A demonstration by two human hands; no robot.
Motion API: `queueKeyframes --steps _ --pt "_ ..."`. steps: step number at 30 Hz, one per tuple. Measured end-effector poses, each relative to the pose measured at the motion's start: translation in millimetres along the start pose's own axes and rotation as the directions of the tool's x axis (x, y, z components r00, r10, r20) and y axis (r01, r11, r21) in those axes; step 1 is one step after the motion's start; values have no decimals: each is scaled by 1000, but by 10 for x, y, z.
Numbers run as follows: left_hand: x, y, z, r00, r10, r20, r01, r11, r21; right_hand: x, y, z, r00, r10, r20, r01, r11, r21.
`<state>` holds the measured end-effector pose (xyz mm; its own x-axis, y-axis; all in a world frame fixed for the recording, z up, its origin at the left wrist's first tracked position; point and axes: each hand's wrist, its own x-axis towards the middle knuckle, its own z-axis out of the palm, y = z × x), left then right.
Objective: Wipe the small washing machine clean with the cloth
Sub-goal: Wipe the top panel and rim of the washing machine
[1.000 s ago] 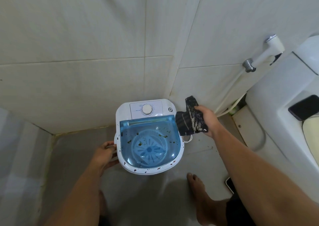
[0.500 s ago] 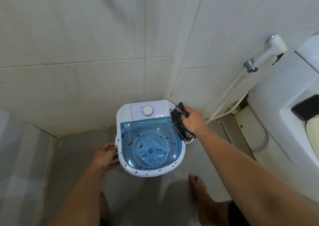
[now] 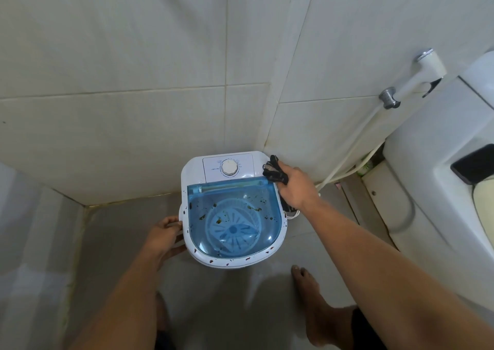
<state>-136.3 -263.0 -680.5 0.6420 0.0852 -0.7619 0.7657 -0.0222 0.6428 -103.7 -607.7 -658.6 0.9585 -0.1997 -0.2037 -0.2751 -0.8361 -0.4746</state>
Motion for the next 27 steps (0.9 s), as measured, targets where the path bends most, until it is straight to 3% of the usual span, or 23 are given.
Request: queueKeyframes --steps 7,10,14,19,27 --pt "-11 19 10 1000 2 6 -2 1000 -4 -164 150 17 994 34 103 -49 987 151" --pt "-13 13 16 1000 1 10 -1 1000 0 -232 145 65 994 79 70 -96 955 280" --pt "12 -2 17 1000 4 0 -4 1000 14 -339 149 169 998 52 -35 -37 937 346" --pt "11 6 12 1000 -7 -6 7 1000 20 -559 205 189 995 97 -10 -81 881 466" --pt "16 9 6 1000 -17 5 17 1000 25 -1087 334 454 982 149 -113 -66 843 535"
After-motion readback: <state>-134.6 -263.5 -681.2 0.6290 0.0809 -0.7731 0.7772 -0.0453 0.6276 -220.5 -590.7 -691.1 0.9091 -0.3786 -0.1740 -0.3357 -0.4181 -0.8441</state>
